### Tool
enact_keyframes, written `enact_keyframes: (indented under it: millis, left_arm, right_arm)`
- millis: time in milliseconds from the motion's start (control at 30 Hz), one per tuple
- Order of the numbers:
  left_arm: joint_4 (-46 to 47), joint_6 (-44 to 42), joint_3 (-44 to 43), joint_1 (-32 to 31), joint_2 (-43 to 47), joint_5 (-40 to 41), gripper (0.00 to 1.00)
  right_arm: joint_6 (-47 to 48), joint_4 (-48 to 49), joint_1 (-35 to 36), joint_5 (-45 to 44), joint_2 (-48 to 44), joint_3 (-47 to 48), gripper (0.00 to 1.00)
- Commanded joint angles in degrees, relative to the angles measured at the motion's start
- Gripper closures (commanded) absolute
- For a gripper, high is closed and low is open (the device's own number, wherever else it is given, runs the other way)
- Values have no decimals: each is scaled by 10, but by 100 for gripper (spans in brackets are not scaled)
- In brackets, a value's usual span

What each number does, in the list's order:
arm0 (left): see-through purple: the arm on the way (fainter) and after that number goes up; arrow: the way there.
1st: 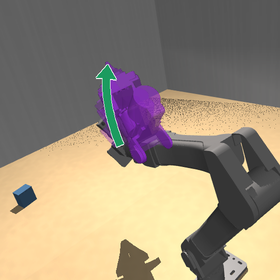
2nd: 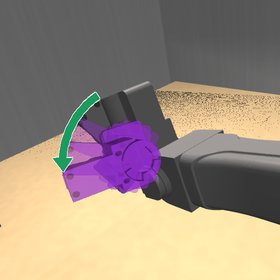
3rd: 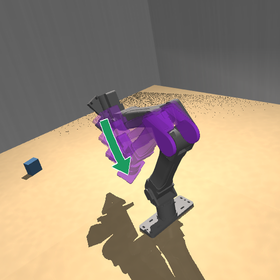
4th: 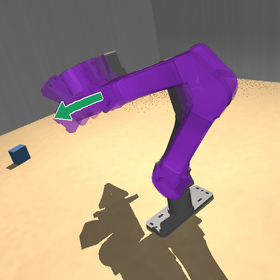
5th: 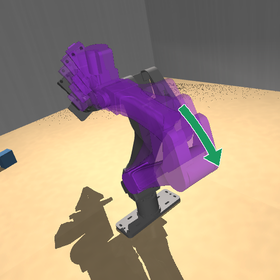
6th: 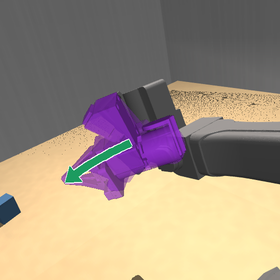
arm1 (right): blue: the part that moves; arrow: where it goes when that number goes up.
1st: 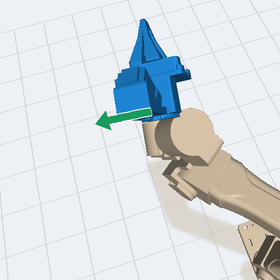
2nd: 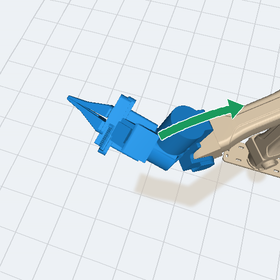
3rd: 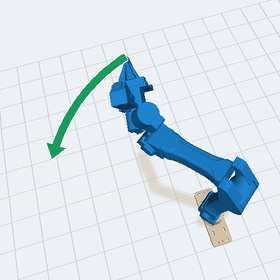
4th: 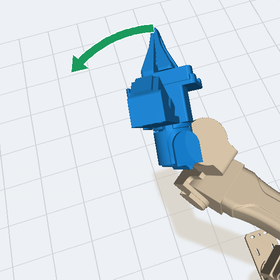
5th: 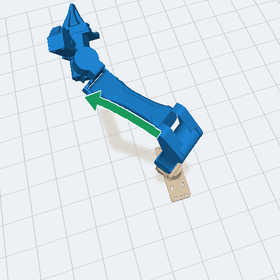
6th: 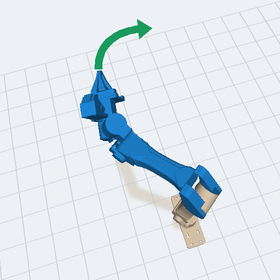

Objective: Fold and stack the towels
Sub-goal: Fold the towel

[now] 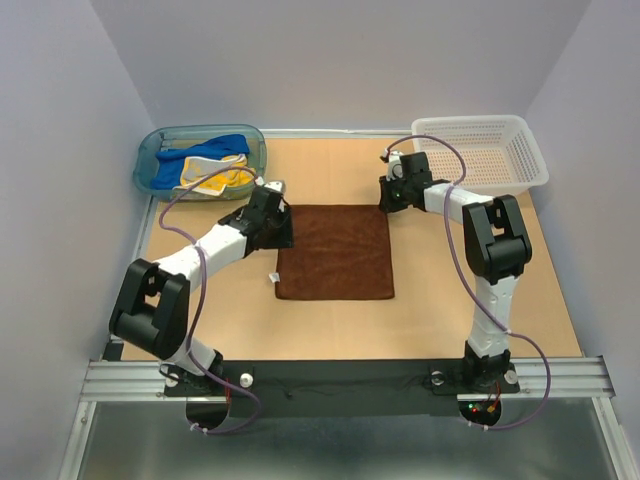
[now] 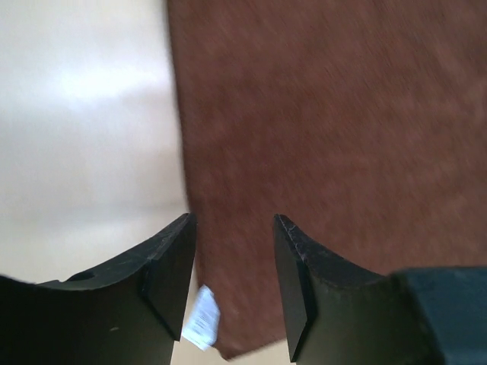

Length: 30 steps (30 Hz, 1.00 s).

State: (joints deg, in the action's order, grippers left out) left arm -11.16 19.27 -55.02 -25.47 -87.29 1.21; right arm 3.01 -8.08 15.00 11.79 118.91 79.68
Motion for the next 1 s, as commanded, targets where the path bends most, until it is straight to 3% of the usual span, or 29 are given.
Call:
enact_keyframes:
  millis: [0,167,333,500,767,967]
  left_arm:
    - [-13,81,61,-41,34,-58,45]
    - [-2,128,112,-79,40,-63,49]
    - [-27,140,119,-83,31,-60,59]
    - [-40,154,141,-89,19,-134,64]
    - [-44,200,193,-121,72,-178,64]
    - [-105,157,80,-116,116,-41,49]
  right_arm:
    - [12,-39,-2,-25,9,-32,84]
    - [13,-40,-2,-30,5,-34,87]
    - [14,-40,-3,-52,-4,-38,92]
    - [14,-40,-20,-58,-18,-53,99]
    - [37,-40,-26,-46,-19,-46,99]
    - [62,-39,-26,-11,-17,-37,100]
